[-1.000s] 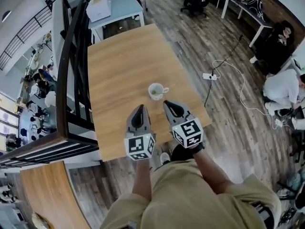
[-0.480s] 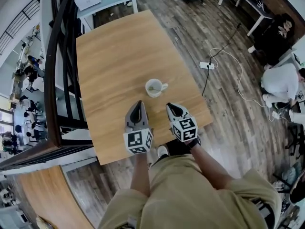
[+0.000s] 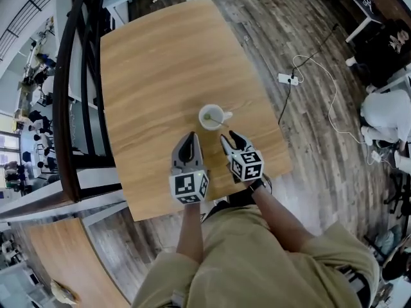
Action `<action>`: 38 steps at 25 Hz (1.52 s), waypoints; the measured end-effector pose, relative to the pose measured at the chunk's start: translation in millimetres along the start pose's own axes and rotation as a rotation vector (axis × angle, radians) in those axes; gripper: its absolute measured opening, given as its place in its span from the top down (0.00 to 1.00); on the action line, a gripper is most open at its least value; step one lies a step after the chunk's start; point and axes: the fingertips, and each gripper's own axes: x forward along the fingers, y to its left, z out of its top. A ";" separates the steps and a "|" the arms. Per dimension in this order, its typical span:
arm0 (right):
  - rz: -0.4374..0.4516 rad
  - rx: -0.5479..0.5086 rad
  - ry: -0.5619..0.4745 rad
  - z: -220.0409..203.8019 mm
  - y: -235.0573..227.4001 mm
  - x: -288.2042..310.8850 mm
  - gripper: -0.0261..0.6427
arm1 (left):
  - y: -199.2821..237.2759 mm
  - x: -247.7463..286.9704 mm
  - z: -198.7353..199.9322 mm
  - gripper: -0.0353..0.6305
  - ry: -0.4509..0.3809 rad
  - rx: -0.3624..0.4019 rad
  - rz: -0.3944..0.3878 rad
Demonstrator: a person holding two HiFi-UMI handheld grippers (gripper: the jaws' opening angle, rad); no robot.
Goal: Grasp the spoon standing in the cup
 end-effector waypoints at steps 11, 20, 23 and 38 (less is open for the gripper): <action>-0.082 0.035 -0.051 3.5 -18.9 37.9 0.88 | 15.3 22.5 -16.0 0.94 0.039 -0.026 0.050; -0.104 -0.003 -0.062 17.3 -23.6 36.0 0.94 | 17.6 20.9 -11.4 0.94 0.032 -0.021 0.055; -0.112 -0.061 -0.050 25.6 -20.6 30.4 0.94 | 18.3 15.4 -4.5 0.94 0.016 -0.014 0.059; -0.097 -0.232 -0.172 98.0 26.2 -36.1 0.94 | 8.8 -23.1 43.5 0.94 -0.073 0.069 0.048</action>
